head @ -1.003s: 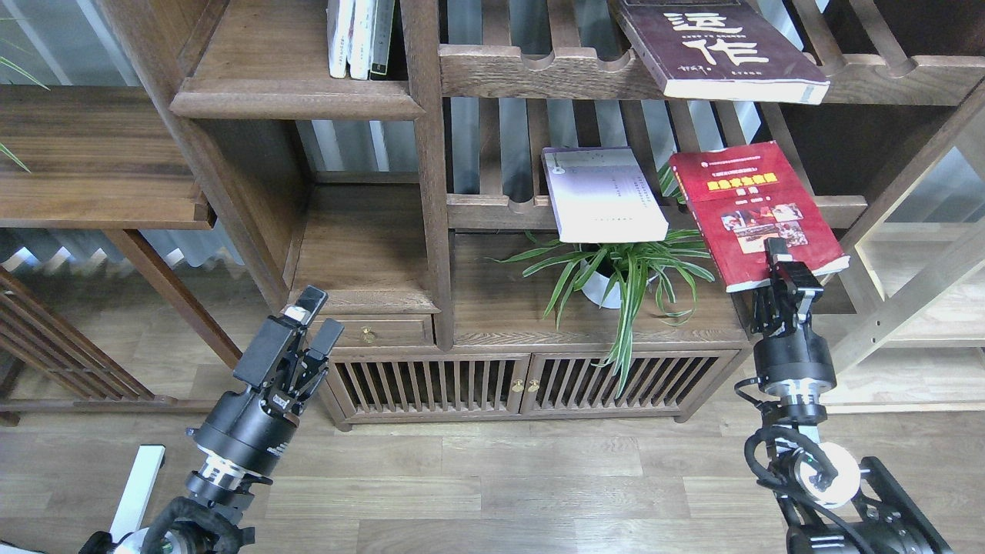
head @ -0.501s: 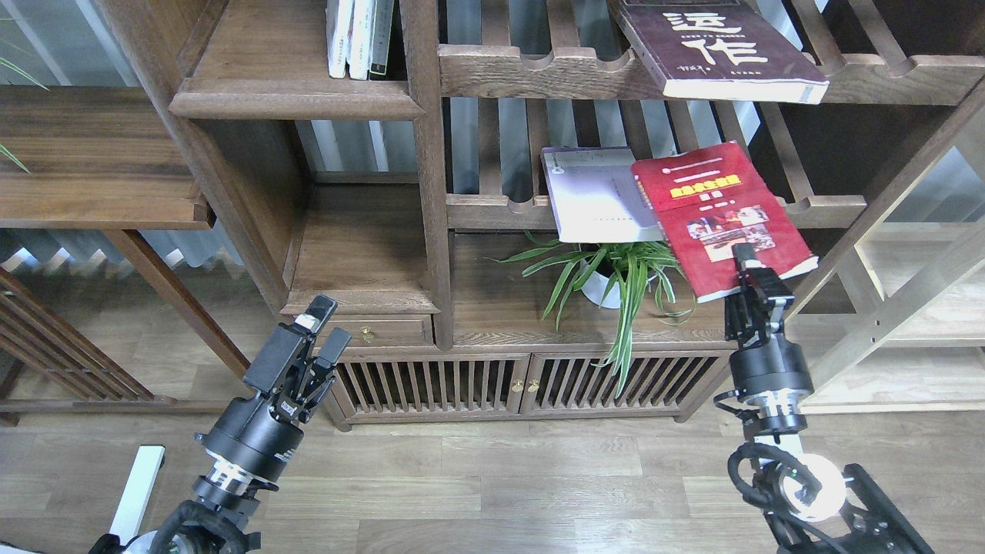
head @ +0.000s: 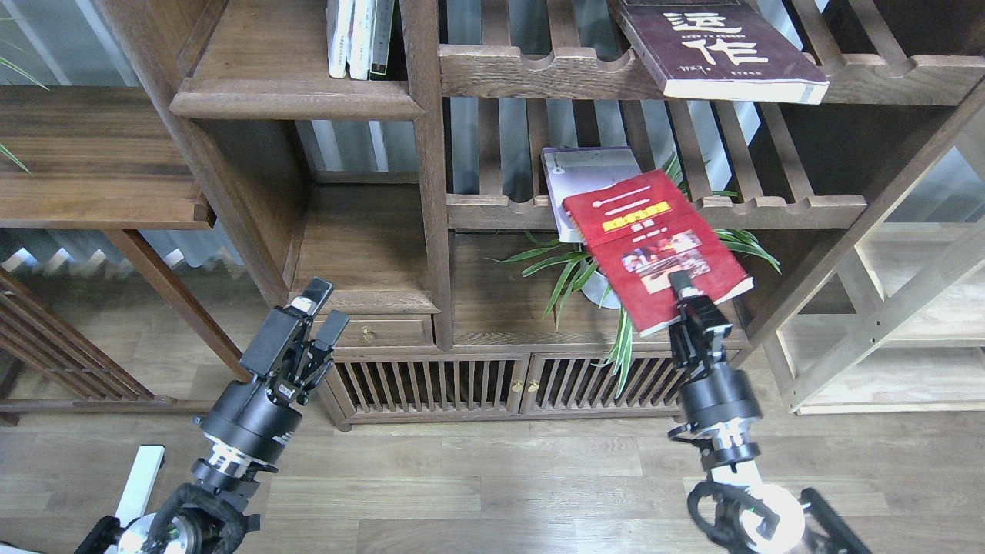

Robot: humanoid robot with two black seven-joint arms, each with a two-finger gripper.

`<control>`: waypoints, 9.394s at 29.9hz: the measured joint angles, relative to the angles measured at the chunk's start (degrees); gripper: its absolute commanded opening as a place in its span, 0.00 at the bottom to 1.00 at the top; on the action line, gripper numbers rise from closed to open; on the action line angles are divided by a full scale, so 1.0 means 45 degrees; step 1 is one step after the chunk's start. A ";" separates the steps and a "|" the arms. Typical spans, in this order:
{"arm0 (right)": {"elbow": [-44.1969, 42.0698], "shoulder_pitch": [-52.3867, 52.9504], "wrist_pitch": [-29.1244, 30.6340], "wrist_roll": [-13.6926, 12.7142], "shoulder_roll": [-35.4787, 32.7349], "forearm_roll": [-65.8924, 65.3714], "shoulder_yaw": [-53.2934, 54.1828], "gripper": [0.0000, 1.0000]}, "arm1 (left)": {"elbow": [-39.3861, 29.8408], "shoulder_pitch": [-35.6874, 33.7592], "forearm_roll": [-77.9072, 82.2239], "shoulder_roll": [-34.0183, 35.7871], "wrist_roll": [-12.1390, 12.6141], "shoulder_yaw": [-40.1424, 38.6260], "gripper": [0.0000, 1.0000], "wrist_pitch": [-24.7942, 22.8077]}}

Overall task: Organize books on shelf
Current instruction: 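Tilt the red book out and lower it off the shelf with right gripper, then bring the red book toward the left gripper and grasp it with both, then hand the red book to the left gripper and release the right gripper, then lift the red book with the left gripper up toward the upper cubby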

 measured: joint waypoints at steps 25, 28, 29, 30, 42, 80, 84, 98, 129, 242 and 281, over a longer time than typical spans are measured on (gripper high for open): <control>0.0461 -0.0029 -0.0001 -0.0018 0.0693 -0.1974 -0.1526 0.02 | 0.0782 -0.0369 0.0077 0.0000 0.0008 0.1217 0.99 0.0000; 0.0515 -0.0029 0.0000 -0.0018 0.0693 -0.2234 -0.1980 0.03 | 0.0782 -0.0356 0.0082 0.0000 0.0009 0.1322 0.99 0.0000; 0.0523 -0.0029 -0.0001 -0.0018 0.0693 -0.2338 -0.2103 0.02 | 0.0782 -0.0351 0.0081 0.0000 0.0006 0.1356 0.99 0.0000; 0.0527 -0.0029 -0.0001 -0.0017 0.0692 -0.2426 -0.2211 0.02 | 0.0782 -0.0343 0.0081 0.0000 0.0001 0.1404 0.99 0.0000; 0.0535 0.0026 -0.0001 0.0000 0.0692 -0.2839 -0.3514 0.03 | 0.0888 -0.0326 0.0082 0.0000 -0.0060 0.1856 0.99 0.0000; 0.0417 -0.0128 -0.0001 -0.0007 0.0693 -0.3327 -0.5434 0.03 | 0.2195 0.0096 -0.0011 0.0000 -0.0020 0.2814 0.98 0.0000; 0.0415 -0.0174 -0.0002 -0.0007 0.0693 -0.3333 -0.5450 0.03 | 0.2152 0.0084 -0.0015 0.0000 -0.0020 0.2849 0.90 0.0000; 0.0372 -0.0478 -0.0001 -0.0018 0.0693 -0.3432 -0.5727 0.03 | 0.2011 0.0206 -0.0035 0.0000 -0.0026 0.2840 0.64 0.0000; 0.0204 -0.0484 -0.0002 -0.0017 0.0692 -0.3549 -0.5723 0.10 | 0.2011 0.0713 -0.0040 -0.0001 0.0018 0.2922 0.04 -0.0001; -0.7027 0.3096 -0.0001 -0.0173 -0.0434 0.0980 -0.2644 1.00 | -0.3226 0.1809 0.5933 0.1440 0.2278 -0.9566 0.03 0.0000; -0.6960 0.3266 -0.0002 -0.0152 -0.0461 0.1224 -0.2622 1.00 | -0.2743 0.0671 0.5102 0.4556 0.2836 -1.0272 0.02 0.0000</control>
